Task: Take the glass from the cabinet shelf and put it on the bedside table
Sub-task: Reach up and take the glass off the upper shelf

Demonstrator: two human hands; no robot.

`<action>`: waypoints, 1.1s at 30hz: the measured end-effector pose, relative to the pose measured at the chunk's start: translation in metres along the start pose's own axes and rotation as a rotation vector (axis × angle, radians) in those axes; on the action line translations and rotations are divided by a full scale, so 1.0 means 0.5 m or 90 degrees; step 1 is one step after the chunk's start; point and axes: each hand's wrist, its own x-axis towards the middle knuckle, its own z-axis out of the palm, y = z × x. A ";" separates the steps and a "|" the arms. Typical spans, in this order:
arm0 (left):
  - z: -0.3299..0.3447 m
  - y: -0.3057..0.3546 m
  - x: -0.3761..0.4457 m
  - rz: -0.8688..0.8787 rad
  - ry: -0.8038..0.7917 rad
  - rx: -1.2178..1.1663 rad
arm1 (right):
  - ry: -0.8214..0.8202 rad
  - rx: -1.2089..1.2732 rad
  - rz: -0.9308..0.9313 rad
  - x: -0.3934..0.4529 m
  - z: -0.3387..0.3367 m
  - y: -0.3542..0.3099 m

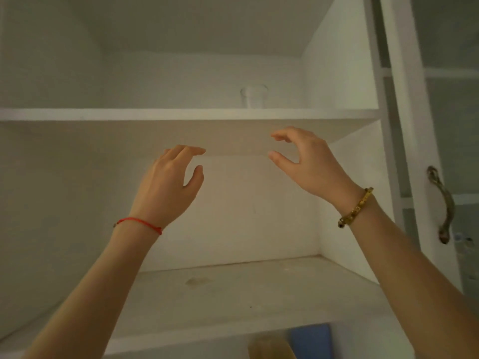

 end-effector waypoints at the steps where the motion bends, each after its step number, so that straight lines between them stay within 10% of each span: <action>1: -0.001 -0.004 0.018 0.006 0.011 0.005 | 0.003 -0.004 -0.004 0.021 -0.003 0.003; 10: 0.014 -0.017 0.180 0.062 0.068 0.107 | 0.097 0.025 0.004 0.224 -0.020 0.016; 33: 0.076 -0.049 0.240 0.044 0.099 0.131 | -0.085 -0.025 0.217 0.382 0.054 0.056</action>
